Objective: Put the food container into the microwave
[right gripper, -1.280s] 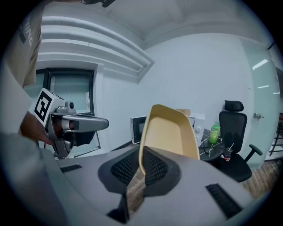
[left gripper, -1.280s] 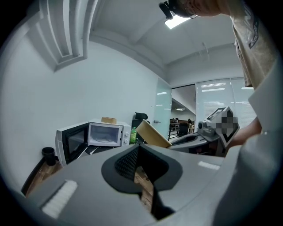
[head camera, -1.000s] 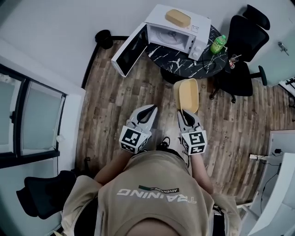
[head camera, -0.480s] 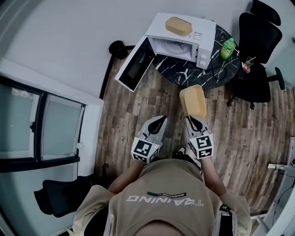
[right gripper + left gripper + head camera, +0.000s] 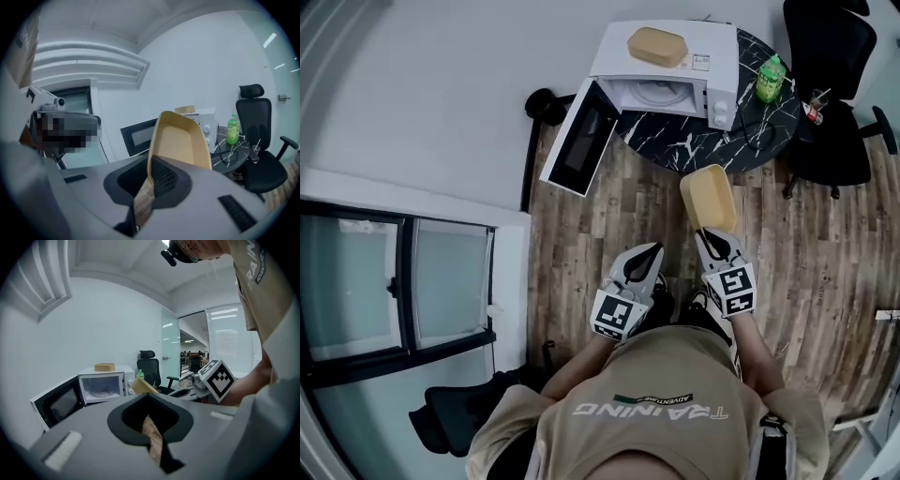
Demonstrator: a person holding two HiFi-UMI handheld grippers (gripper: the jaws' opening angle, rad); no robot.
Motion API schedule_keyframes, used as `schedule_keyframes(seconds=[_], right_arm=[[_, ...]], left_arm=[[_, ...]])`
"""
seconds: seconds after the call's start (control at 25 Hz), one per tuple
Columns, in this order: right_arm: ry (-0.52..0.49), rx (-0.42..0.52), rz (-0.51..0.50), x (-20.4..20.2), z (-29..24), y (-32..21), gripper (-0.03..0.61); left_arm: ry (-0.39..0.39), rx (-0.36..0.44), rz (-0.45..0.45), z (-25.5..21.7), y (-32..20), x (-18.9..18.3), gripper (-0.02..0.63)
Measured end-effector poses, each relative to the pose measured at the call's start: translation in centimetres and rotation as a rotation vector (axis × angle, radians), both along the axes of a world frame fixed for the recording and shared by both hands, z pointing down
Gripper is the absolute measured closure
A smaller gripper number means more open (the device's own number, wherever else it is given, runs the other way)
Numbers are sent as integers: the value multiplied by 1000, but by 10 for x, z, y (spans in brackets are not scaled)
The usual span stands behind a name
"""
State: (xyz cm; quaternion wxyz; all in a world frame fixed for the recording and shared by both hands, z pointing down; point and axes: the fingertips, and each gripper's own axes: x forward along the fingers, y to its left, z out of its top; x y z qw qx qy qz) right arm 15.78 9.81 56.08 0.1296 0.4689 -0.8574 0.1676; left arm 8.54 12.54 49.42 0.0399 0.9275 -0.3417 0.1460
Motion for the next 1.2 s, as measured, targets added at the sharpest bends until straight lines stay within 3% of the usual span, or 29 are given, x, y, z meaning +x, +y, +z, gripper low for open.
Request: schedule_keyframes(seconds=[0.44, 0.6, 0.88, 1.2], right_arm=[[93, 37, 107, -34, -30, -32, 554], [107, 62, 161, -46, -44, -53, 554], [132, 20, 219, -64, -32, -64, 554], [194, -22, 178, -84, -21, -75, 554]], left_arm=[[182, 18, 64, -31, -66, -42, 611], [192, 32, 105, -31, -91, -60, 611], [208, 13, 179, -17, -109, -76, 611], [259, -111, 134, 22, -125, -94, 611]])
